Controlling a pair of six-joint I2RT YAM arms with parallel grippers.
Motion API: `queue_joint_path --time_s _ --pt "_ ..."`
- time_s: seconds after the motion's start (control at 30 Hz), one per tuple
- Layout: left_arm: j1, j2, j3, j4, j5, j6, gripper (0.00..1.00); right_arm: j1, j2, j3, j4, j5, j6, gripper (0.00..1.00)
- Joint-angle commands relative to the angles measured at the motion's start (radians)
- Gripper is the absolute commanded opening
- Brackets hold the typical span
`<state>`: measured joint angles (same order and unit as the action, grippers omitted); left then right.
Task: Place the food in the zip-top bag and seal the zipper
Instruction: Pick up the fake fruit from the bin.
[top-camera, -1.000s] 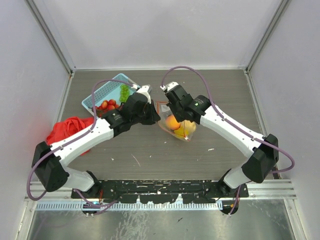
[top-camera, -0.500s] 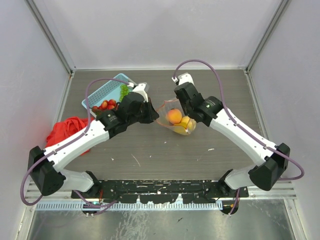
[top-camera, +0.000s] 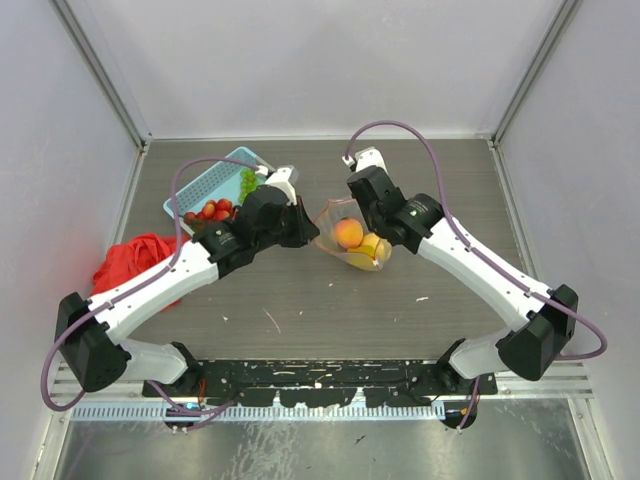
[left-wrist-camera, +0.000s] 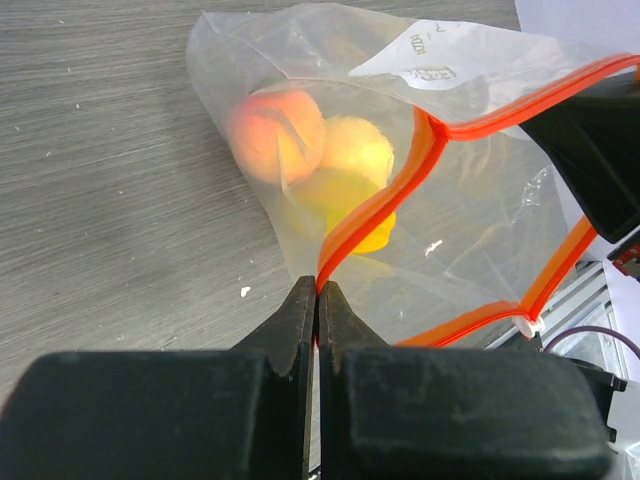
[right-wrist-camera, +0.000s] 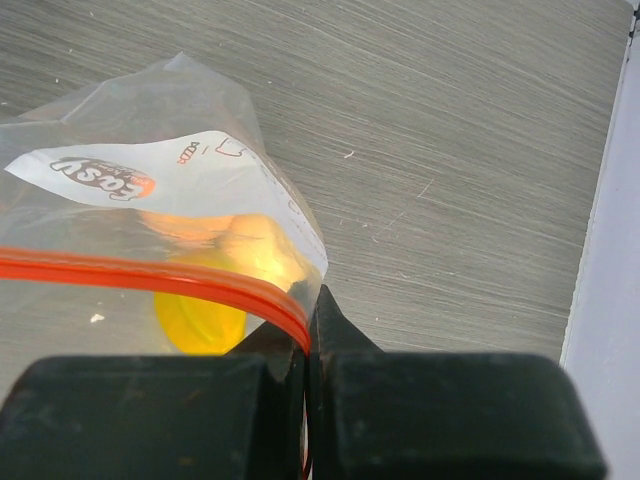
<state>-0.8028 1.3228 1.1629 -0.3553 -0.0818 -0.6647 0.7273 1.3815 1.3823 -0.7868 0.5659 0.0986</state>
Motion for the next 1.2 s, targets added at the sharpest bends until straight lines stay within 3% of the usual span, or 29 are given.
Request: queue_joint_path --time_s 0.0,0.27,0.6,0.93,1.17 --pt "0.005 -0.072 -0.017 0.062 -0.011 -0.005 0.00 -0.001 0.020 0.014 0.020 0.040 -0.014 0.01" --pt "0.003 -0.139 -0.081 0.124 -0.011 -0.042 0.00 0.000 0.063 0.035 0.022 -0.003 -0.010 0.01" --pt "0.014 -0.174 -0.060 0.094 -0.070 0.000 0.21 -0.001 0.075 0.065 0.016 0.017 -0.015 0.01" --pt "0.145 -0.184 -0.065 0.098 -0.071 0.011 0.31 0.000 0.070 0.106 -0.016 0.058 -0.030 0.01" --pt "0.275 -0.108 -0.034 0.099 -0.070 0.043 0.36 -0.001 0.070 0.121 -0.026 0.083 -0.039 0.01"
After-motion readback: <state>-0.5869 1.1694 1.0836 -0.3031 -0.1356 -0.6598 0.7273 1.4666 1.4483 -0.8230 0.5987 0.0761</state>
